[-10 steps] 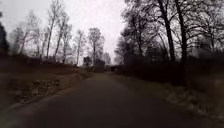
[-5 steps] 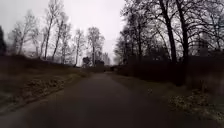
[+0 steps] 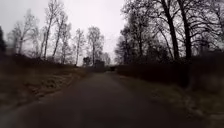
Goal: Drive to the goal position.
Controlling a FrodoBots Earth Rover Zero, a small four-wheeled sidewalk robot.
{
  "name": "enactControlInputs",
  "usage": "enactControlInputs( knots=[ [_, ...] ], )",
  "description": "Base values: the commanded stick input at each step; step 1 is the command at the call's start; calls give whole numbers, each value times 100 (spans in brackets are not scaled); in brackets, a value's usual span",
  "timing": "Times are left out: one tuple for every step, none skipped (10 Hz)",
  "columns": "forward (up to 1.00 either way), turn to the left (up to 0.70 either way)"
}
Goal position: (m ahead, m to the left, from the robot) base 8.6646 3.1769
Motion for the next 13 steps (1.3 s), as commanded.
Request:
enactControlInputs(
  knots=[
    [70, 0],
    [70, 0],
    [70, 0],
    [70, 4],
    [70, 12],
    [70, 14],
    [70, 14],
    [70, 14],
    [70, 14],
    [70, 0],
    [70, 0],
    [70, 0],
    [70, 0]
  ],
)
